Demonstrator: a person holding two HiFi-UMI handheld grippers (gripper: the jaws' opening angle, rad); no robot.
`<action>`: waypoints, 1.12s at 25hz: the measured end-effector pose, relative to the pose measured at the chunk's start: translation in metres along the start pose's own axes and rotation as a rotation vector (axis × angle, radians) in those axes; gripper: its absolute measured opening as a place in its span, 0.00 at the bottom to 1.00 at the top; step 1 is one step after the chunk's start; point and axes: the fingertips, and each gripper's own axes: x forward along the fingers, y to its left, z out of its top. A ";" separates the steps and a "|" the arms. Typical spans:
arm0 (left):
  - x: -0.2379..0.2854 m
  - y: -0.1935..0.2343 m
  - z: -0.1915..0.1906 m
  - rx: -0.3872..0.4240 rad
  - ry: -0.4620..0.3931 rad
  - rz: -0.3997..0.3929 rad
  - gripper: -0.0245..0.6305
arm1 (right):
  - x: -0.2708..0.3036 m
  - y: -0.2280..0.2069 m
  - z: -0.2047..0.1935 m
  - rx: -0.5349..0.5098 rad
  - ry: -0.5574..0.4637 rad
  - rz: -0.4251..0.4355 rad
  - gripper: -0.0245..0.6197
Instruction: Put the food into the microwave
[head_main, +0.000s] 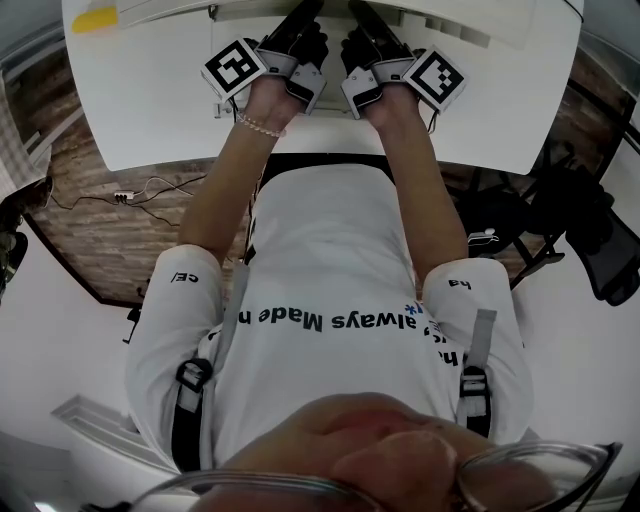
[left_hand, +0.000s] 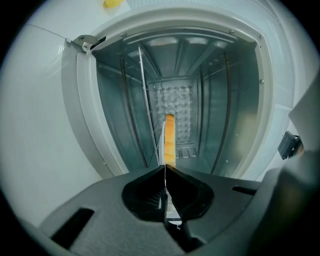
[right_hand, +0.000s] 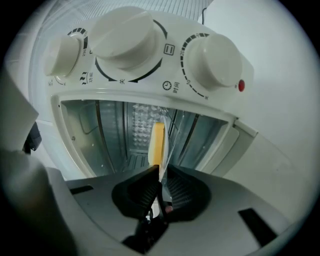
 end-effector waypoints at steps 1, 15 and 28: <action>0.001 -0.001 0.001 0.001 -0.004 -0.001 0.06 | -0.001 0.001 -0.001 -0.005 0.001 0.002 0.07; -0.008 -0.021 -0.002 0.043 -0.022 0.018 0.06 | -0.029 0.028 0.025 -0.195 0.027 0.025 0.07; -0.054 -0.127 -0.016 0.602 0.032 -0.018 0.06 | -0.084 0.116 0.021 -0.653 0.050 0.097 0.07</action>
